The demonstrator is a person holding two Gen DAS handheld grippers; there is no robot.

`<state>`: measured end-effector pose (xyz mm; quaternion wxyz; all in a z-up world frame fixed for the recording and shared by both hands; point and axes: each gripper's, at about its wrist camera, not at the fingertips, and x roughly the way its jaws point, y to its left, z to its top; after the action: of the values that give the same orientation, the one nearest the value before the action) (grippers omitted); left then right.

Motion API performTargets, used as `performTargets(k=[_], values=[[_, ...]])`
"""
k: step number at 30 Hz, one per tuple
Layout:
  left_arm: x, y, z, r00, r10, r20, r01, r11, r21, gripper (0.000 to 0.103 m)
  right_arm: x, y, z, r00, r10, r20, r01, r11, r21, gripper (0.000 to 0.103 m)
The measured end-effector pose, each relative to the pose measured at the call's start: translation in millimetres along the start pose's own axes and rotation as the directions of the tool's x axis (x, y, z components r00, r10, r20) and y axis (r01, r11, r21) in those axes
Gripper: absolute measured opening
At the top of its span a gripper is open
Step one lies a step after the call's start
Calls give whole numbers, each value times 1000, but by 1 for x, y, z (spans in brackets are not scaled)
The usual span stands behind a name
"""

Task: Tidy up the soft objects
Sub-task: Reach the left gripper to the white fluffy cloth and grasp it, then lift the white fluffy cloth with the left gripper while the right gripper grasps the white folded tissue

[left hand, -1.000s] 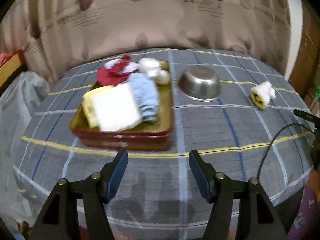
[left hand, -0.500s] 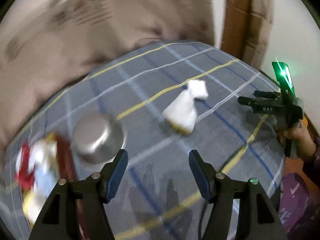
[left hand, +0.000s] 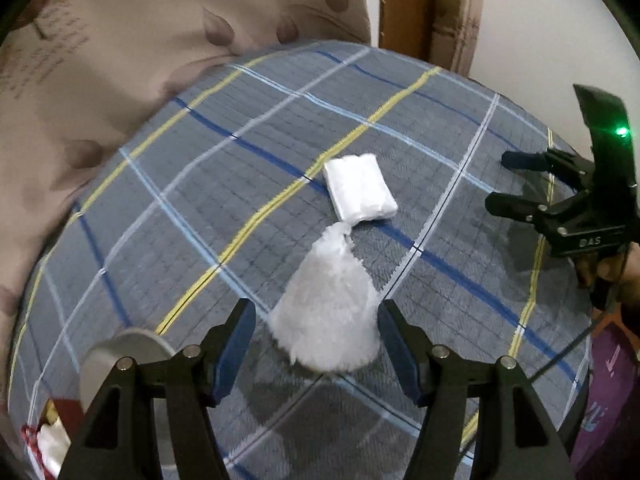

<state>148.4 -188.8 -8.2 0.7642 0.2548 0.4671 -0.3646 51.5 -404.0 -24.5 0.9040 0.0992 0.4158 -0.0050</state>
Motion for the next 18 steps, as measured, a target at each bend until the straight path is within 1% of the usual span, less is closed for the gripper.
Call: performTargets(k=[2, 5, 6, 7, 8, 9, 10, 11, 12, 14, 15, 17, 18], values=[[11, 2, 3, 999, -21, -30, 21, 1000, 9, 65, 0, 1, 1, 1000, 5, 2, -5, 1000, -2, 97], [33, 4, 5, 993, -91, -78, 92, 996, 7, 64, 0, 0, 1, 1000, 11, 7, -11, 1000, -2, 97], [36, 6, 5, 992, -99, -80, 99, 995, -3, 59, 0, 0, 1, 1000, 12, 9, -12, 1000, -2, 97], [38, 8, 5, 992, -109, -66, 108, 994, -18, 44, 0, 0, 0, 1000, 14, 10, -14, 1000, -2, 97], [37, 9, 8, 993, -110, -52, 108, 994, -31, 34, 0, 0, 1, 1000, 16, 12, -16, 1000, -3, 97], [37, 10, 11, 993, -107, -58, 105, 994, -39, 31, 0, 1, 0, 1000, 16, 13, -16, 1000, -4, 97], [36, 9, 15, 994, -93, -55, 92, 995, -28, 29, 0, 1, 0, 1000, 16, 14, -16, 1000, -5, 97], [34, 12, 20, 997, -62, -40, 61, 998, -21, 28, 0, 1, 0, 1000, 17, 13, -17, 1000, -7, 97], [31, 22, 25, 999, -45, -21, 44, 998, -43, 28, 0, 1, 0, 1000, 16, 13, -16, 1000, -7, 97], [31, 49, 33, 1000, -18, -9, 17, 994, -111, 28, -1, 1, 0, 1000, 15, 15, -15, 1000, -8, 97], [29, 69, 37, 1000, 23, 5, -22, 988, -156, 28, -1, 1, 0, 1000, 14, 17, -14, 1000, -7, 97], [25, 97, 40, 999, 45, 22, -39, 974, -223, 28, -1, 1, 0, 1000, 12, 18, -12, 1000, -6, 97], [22, 113, 40, 997, 68, 27, -58, 964, -258, 28, -1, 2, 0, 1000, 10, 19, -10, 1000, -5, 97]])
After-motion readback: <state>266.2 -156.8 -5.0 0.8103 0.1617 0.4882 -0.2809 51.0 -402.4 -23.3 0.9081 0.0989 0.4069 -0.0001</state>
